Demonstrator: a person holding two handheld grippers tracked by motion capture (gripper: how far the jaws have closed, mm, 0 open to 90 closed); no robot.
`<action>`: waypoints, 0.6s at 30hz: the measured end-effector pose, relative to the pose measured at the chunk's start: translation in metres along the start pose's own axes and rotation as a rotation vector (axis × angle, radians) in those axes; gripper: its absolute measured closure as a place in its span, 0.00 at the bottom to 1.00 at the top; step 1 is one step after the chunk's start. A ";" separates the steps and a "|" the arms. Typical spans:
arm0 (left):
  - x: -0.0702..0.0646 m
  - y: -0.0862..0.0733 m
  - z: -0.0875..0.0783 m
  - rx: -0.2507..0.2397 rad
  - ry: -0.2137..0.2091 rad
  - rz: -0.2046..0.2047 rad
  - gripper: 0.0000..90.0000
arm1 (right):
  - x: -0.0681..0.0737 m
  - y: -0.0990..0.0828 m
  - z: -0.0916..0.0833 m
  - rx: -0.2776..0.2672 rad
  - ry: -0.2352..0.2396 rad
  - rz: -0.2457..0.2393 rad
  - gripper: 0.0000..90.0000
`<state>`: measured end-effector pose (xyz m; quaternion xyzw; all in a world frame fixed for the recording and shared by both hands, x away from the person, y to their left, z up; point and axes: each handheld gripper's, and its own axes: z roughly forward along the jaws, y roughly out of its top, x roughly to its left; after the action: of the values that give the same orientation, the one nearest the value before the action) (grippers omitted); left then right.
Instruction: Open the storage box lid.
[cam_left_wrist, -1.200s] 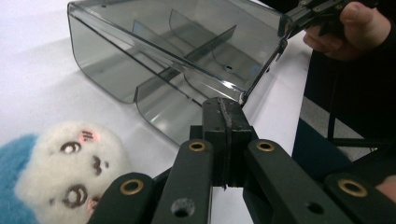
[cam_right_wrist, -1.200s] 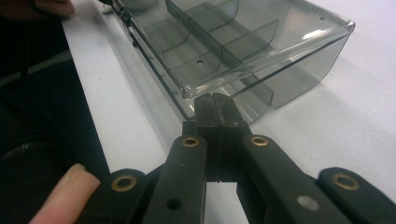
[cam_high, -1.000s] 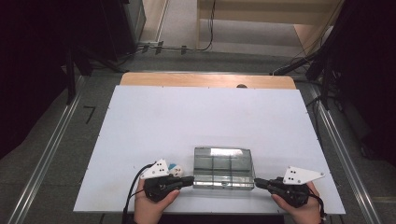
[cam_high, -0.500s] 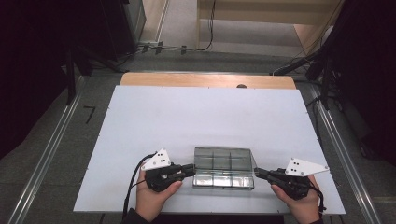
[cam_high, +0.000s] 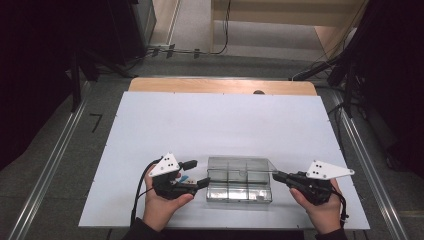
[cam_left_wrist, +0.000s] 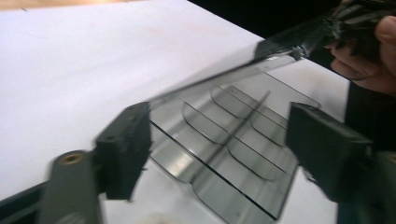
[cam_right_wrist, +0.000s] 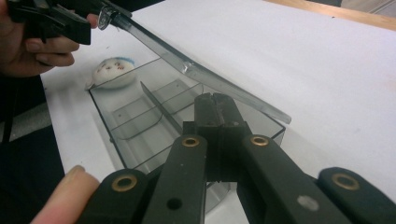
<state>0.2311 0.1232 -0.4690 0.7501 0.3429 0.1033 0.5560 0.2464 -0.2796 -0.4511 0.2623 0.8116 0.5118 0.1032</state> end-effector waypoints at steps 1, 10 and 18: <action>0.001 0.003 0.002 0.004 0.011 0.001 0.13 | -0.001 0.001 0.001 -0.001 0.000 0.000 0.98; 0.021 0.016 0.023 0.013 -0.021 -0.047 0.00 | -0.007 0.013 0.008 -0.014 0.001 0.012 0.98; 0.024 0.015 0.039 0.042 -0.024 -0.029 0.15 | -0.014 0.016 0.013 -0.011 -0.004 0.025 0.98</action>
<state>0.2758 0.1065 -0.4744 0.7577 0.3491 0.0791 0.5457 0.2688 -0.2709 -0.4444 0.2730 0.8052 0.5169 0.1000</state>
